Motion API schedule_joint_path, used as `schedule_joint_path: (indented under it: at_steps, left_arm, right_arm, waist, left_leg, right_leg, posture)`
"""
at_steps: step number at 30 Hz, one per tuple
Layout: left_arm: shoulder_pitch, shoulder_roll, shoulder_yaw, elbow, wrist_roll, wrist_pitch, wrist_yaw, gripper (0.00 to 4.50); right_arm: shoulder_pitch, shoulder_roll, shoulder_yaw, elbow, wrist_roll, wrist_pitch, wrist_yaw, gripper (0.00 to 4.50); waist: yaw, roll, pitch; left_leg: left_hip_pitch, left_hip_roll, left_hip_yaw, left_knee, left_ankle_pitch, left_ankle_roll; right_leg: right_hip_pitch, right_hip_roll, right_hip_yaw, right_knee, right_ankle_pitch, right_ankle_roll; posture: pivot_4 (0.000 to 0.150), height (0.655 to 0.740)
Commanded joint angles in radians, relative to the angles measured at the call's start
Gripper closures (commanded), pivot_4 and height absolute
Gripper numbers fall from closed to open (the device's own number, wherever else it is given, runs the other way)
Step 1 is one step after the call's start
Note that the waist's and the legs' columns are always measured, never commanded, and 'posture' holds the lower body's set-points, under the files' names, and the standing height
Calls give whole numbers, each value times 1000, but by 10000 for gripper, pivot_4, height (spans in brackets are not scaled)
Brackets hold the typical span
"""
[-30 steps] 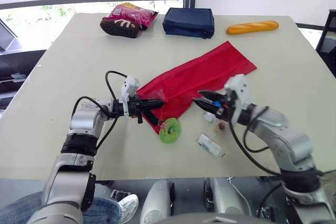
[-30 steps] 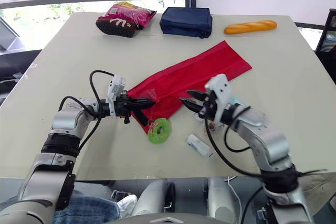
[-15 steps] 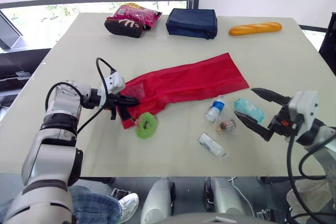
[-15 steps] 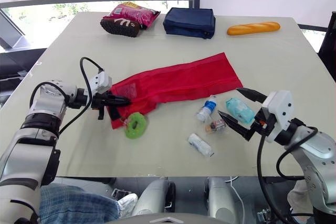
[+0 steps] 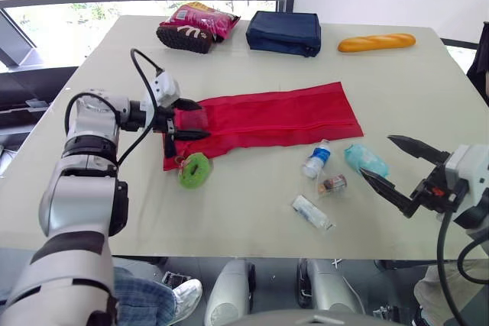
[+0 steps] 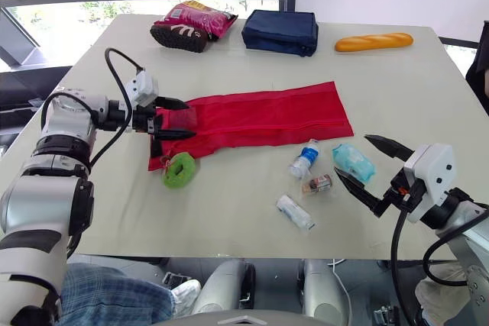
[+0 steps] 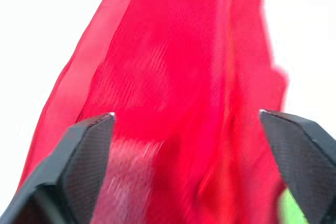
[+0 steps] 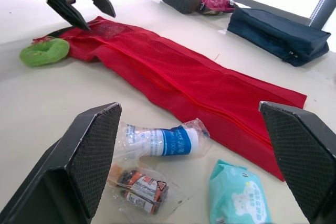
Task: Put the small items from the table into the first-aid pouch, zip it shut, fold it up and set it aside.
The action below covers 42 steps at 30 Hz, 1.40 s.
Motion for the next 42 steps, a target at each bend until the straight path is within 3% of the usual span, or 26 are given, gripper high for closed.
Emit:
schedule_joint_path:
  at_steps: [1, 7, 16, 19, 22, 23, 24, 26, 28, 42]
  left_arm:
    - [13, -59, 14, -108, -35, 38, -1, 205]
    - [48, -230, -19, -184, 30, 10, 246, 205]
    - [7, -334, -88, -83, 139, -71, 420, 205]
    - [-9, -348, -101, -45, 162, -109, 449, 7430]
    - [-22, -356, -106, -14, 177, -135, 469, 21912]
    - [-27, -360, -107, -3, 181, -146, 475, 23668]
    - [-32, -364, -108, 4, 185, -164, 477, 32078]
    - [-38, -370, -107, 16, 186, -194, 468, 37025]
    - [-39, -375, -106, 22, 185, -217, 445, 44794]
    - [52, -350, -65, -44, 73, -349, 79, 44794]
  right_arm:
    - [-15, -15, -10, -49, 15, -10, -22, 0]
    - [-60, -25, -3, -57, 33, 9, -52, 0]
    - [-64, -57, -33, -88, 76, 37, -84, 0]
    - [-64, -62, -32, -101, 84, 44, -100, 0]
    - [-64, -67, -31, -107, 88, 45, -114, 0]
    - [-64, -69, -33, -109, 90, 46, -117, 0]
    - [-63, -71, -38, -111, 92, 47, -120, 0]
    - [-59, -75, -45, -115, 96, 48, -124, 0]
    - [-58, -79, -50, -117, 100, 48, -128, 0]
    - [-54, -98, -53, -122, 127, 52, -132, 0]
  waist:
    - [3, 0, 0]
    - [8, -1, 0]
    - [8, -1, 0]
    - [9, -1, 0]
    - [8, -1, 0]
    - [8, -1, 0]
    - [9, -1, 0]
    - [9, -1, 0]
    - [9, -1, 0]
    - [8, -1, 0]
  left_leg:
    - [0, 0, 0, 0, 0, 0]
    - [0, 0, -1, 3, 0, 0]
    - [0, 0, -1, 3, 0, 0]
    - [0, -1, -1, 3, 0, 0]
    - [0, -1, -1, 3, 0, 0]
    - [0, -1, -1, 3, 0, 0]
    - [0, -1, -1, 3, 0, 0]
    - [0, -1, -1, 3, 0, 0]
    - [0, -1, -1, 3, 0, 0]
    - [0, -1, -2, 3, 0, 0]
  right_leg:
    - [0, 0, 0, 0, 0, 0]
    - [1, 0, 0, 1, 0, 0]
    - [1, 0, 0, 2, 0, 0]
    - [1, 0, 0, 3, 0, 0]
    - [1, 0, 0, 3, 1, 0]
    - [1, 0, 0, 3, 0, 0]
    - [1, 0, 0, 3, 0, 0]
    - [1, 0, 0, 3, 1, 0]
    - [1, 0, 0, 3, 1, -1]
    - [1, 0, 0, 3, 2, -3]
  posture:
    - [1500, 7164]
    - [1500, 7164]
    - [1500, 7164]
    - [1500, 7164]
    - [1500, 7164]
    - [1500, 7164]
    - [1500, 7164]
    - [1500, 7164]
    - [1500, 7164]
    - [1500, 7164]
